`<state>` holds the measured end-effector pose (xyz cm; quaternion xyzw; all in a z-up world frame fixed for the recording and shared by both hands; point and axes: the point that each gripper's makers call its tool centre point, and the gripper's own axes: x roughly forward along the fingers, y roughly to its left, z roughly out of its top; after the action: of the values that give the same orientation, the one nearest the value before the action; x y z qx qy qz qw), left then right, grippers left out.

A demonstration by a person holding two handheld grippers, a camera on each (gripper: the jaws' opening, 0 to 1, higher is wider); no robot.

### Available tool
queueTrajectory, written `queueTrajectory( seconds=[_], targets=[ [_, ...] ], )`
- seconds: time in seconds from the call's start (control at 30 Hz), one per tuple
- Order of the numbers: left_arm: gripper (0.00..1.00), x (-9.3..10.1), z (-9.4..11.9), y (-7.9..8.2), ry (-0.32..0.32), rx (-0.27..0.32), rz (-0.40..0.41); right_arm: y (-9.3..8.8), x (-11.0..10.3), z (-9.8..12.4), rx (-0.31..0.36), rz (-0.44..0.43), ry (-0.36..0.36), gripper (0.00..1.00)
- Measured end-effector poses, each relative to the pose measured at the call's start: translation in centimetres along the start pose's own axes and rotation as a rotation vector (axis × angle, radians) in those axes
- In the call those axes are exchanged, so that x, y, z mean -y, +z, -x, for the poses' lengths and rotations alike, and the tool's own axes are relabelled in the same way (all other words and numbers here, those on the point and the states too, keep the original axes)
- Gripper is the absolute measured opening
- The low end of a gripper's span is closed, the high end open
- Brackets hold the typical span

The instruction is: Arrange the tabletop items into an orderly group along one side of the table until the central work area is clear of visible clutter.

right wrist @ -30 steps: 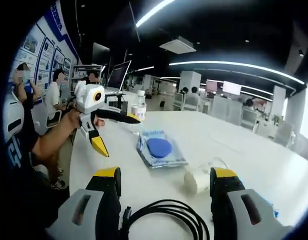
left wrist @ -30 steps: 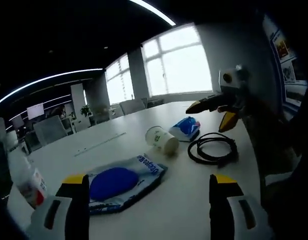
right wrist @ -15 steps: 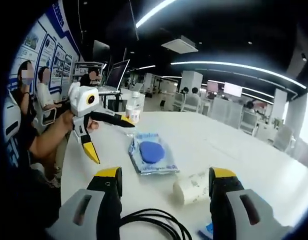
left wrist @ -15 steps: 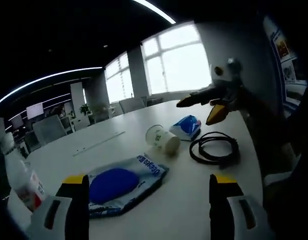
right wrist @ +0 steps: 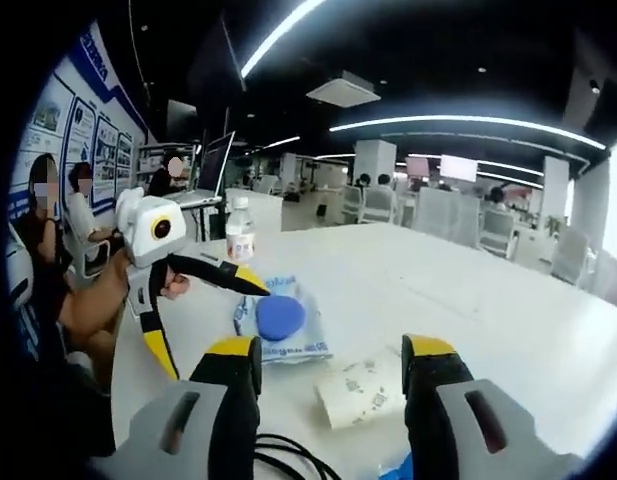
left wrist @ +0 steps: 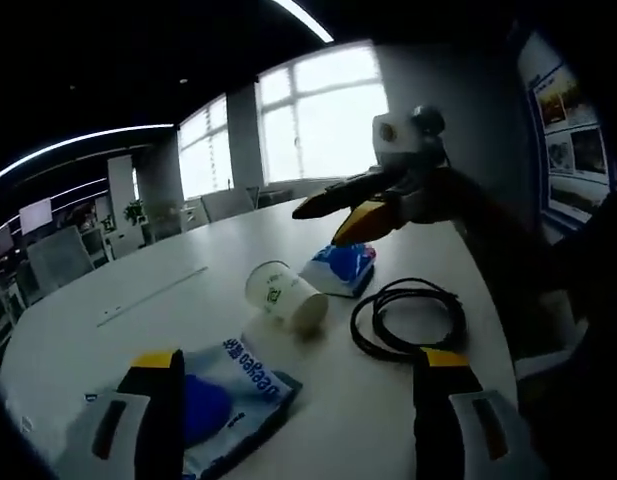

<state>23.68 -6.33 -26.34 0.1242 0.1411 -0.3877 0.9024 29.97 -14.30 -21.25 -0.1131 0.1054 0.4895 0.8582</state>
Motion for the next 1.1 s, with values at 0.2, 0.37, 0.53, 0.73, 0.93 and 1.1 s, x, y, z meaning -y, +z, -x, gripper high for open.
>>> queueTrajectory(
  seconds=[0.2, 0.37, 0.53, 0.73, 0.93, 1.1],
  targets=[
    [0.89, 0.5, -2.3, 0.6, -0.072, -0.006, 0.003, -0.9, 1.3, -0.8, -0.043, -0.033, -0.016, 0.51],
    [0.82, 1.3, -3.7, 0.4, -0.129, -0.022, 0.008, -1.4, 1.9, -1.7, -0.075, -0.053, -0.025, 0.48],
    [0.77, 1.6, -4.9, 0.0, -0.159, -0.064, -0.003, -2.0, 3.6, -2.7, -0.096, -0.07, -0.035, 0.47],
    [0.74, 1.7, -6.0, -0.5, -0.176, -0.098, -0.003, -3.4, 4.3, -3.7, -0.12, -0.102, -0.045, 0.45],
    [0.66, 1.8, -7.0, -1.0, -0.195, -0.127, 0.012, -4.0, 4.4, -4.2, -0.126, -0.133, -0.036, 0.4],
    [0.6, 1.7, -7.8, -1.5, -0.21, -0.15, 0.027, -4.7, 3.4, -4.3, -0.137, -0.131, -0.022, 0.34]
  ],
)
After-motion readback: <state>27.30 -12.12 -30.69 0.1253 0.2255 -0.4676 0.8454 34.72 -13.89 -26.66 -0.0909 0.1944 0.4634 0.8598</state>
